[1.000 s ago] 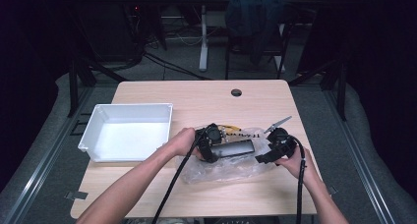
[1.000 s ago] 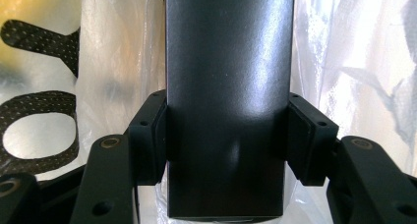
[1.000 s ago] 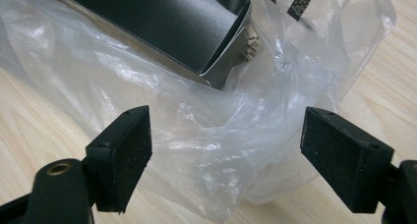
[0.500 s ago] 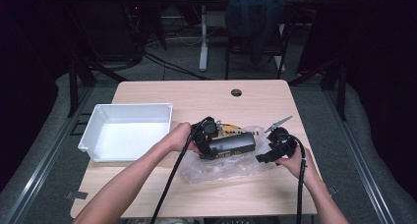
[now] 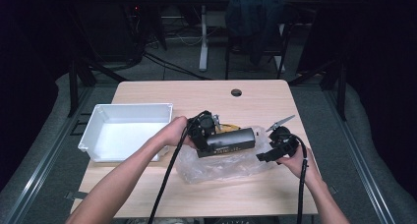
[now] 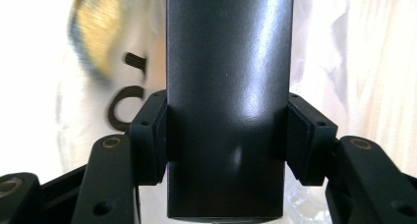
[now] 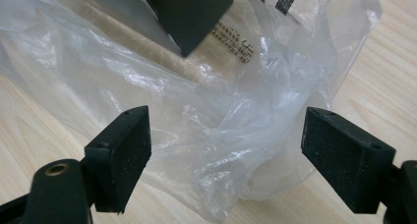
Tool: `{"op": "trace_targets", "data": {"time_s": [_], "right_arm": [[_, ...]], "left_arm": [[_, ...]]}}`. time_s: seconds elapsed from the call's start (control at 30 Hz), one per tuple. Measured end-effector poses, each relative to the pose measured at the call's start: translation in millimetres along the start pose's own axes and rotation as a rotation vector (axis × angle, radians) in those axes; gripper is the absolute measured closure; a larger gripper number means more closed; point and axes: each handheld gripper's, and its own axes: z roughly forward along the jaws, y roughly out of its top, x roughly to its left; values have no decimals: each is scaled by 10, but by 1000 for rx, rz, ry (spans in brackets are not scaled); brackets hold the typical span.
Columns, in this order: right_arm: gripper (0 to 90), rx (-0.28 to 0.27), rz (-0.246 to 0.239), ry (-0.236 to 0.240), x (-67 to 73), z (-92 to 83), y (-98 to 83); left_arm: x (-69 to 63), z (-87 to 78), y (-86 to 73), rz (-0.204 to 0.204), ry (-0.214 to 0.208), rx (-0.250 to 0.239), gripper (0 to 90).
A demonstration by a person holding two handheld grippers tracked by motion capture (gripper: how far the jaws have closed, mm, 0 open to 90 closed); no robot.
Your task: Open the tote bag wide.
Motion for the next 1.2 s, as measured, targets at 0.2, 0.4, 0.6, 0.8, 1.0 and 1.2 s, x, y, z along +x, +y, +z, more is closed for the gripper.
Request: {"op": "trace_targets", "data": {"time_s": [0.2, 0.4, 0.6, 0.8, 1.0, 1.2], "right_arm": [[172, -5, 0, 12, -27, -27, -11], [164, -23, -5, 18, -34, -32, -5], [162, -30, 1, 25, -55, -35, -20], [157, -37, -3, 30, -57, -35, -23], [156, -32, -7, 30, -51, -36, -40], [156, -33, -1, 16, -64, -51, -73]], "left_arm": [[31, -229, 22, 15, -9, -17, 435], [62, -375, 12, 38, -12, -10, 436], [110, -496, -60, 42, -5, -3, 436], [146, -615, -147, 53, 2, 4, 436], [208, -745, -287, 47, 17, 19, 436], [254, -880, -451, 31, 25, 21, 436]]}}
